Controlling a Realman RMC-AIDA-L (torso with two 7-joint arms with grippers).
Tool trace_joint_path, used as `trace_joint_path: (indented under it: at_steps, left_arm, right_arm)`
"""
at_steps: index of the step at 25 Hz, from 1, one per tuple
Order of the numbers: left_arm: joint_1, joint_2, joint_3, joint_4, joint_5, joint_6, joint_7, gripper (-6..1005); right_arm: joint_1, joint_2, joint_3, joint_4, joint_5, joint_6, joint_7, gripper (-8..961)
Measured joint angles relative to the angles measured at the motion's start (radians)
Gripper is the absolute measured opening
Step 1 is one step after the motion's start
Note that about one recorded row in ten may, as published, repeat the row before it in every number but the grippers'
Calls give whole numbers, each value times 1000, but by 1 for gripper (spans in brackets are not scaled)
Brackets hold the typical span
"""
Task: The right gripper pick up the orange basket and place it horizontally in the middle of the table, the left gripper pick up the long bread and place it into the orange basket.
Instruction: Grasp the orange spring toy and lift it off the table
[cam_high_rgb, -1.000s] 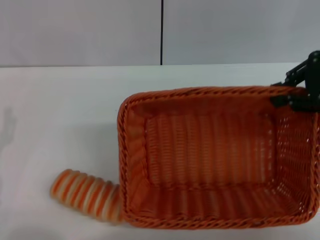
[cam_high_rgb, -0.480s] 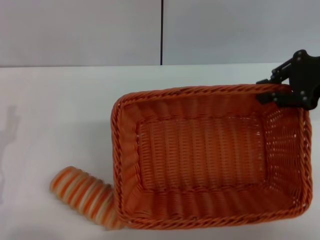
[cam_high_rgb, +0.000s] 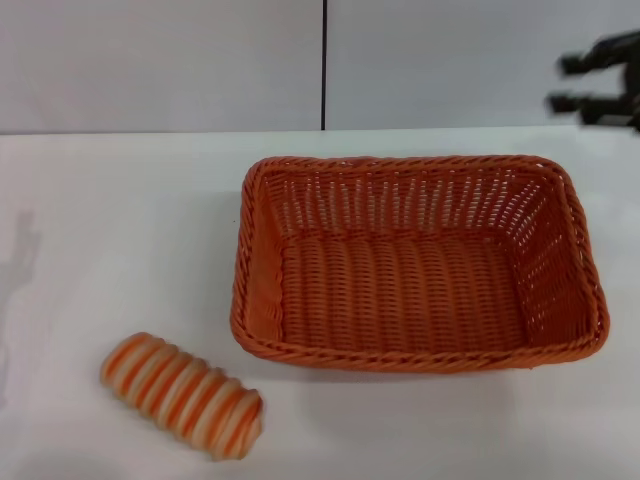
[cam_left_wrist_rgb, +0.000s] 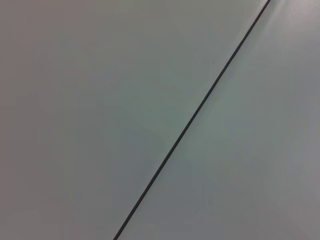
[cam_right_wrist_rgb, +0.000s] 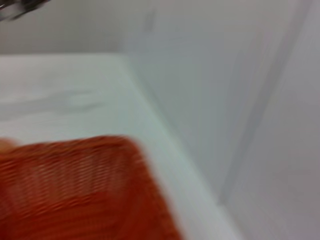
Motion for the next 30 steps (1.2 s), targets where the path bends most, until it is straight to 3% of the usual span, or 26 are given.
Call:
trace_joint_path:
  at_steps: [3, 4, 5, 9, 14, 19, 22, 27, 30]
  left_arm:
    - [-1, 0, 0, 3, 0, -1, 0, 834]
    - [0, 1, 1, 6, -1, -1, 0, 834]
    - [0, 1, 1, 6, -1, -1, 0, 834]
    - [1, 4, 21, 31, -1, 0, 0, 833]
    - [-20, 7, 154, 156, -1, 32, -18, 833]
    - [-38, 16, 407, 408, 0, 35, -154, 832]
    - [-32, 45, 537, 572, 38, 10, -280, 832]
    - [-31, 92, 570, 707, 218, 23, -436, 831]
    - [-21, 93, 564, 731, 297, 31, -452, 830]
  right_arm:
    - [-42, 14, 152, 26, 101, -18, -80, 453]
    - [-85, 24, 247, 77, 219, -22, -135, 454]
    - [-85, 24, 247, 77, 219, -22, -135, 454]
    - [-182, 46, 366, 224, 469, -31, -257, 454]
    - [-317, 85, 509, 486, 746, -40, -444, 454]
    - [-373, 91, 629, 598, 768, -82, -473, 454]
    - [-397, 92, 647, 611, 768, -119, -474, 454]
    - [-415, 95, 661, 617, 771, -164, -474, 454]
    - [-412, 103, 687, 619, 773, -192, -475, 454]
